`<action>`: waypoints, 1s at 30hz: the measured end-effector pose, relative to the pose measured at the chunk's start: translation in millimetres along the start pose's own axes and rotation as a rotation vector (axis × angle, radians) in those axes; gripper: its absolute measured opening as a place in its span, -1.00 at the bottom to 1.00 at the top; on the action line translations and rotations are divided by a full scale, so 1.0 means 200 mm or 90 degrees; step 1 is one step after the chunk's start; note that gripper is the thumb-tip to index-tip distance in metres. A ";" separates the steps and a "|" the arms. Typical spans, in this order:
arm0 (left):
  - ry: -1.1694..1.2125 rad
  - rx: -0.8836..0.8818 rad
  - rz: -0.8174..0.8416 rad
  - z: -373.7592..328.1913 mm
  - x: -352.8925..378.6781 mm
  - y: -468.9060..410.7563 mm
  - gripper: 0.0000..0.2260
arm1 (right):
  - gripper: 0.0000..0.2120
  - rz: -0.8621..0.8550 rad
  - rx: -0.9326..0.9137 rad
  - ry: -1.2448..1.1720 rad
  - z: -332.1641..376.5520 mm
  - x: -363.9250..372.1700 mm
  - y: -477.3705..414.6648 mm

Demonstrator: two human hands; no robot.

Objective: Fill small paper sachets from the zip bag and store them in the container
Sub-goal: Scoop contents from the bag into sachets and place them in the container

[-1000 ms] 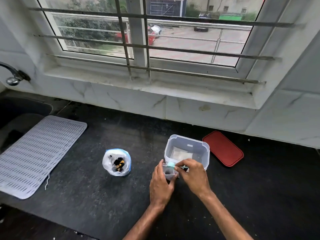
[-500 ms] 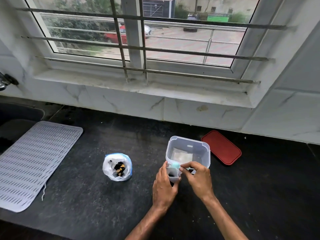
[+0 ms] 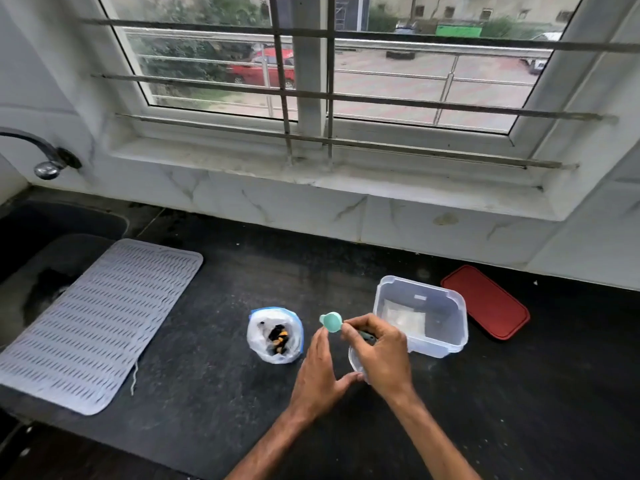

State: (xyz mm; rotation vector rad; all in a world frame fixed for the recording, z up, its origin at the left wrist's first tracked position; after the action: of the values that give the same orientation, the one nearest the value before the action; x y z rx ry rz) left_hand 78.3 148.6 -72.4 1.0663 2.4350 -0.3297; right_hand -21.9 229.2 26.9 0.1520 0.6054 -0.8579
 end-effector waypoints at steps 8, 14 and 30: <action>0.087 -0.068 0.089 -0.01 0.02 -0.01 -0.18 | -0.94 -0.033 0.050 0.017 -0.04 0.07 -0.06; 0.052 -0.003 0.021 0.01 -0.13 -0.04 -0.31 | -0.94 -0.017 0.051 0.033 -0.05 0.14 -0.07; 0.183 -0.448 -0.253 0.43 -0.43 0.00 -0.74 | -0.77 0.180 -0.048 0.506 -0.03 0.75 -0.07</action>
State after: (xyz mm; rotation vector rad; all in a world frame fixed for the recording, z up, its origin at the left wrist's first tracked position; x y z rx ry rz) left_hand 156.4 61.4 -103.7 0.3378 2.6692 0.5691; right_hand 38.3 122.9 -60.2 0.5109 1.3212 -0.4748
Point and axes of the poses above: each hand's wrist, its own y-axis away from the middle knuckle, its own x-axis out of the palm, z = x × y, the point moved 3 cm from there along -y, towards the middle knuckle, and after that the axes turned 13 degrees about y, right-handed, at the moved point
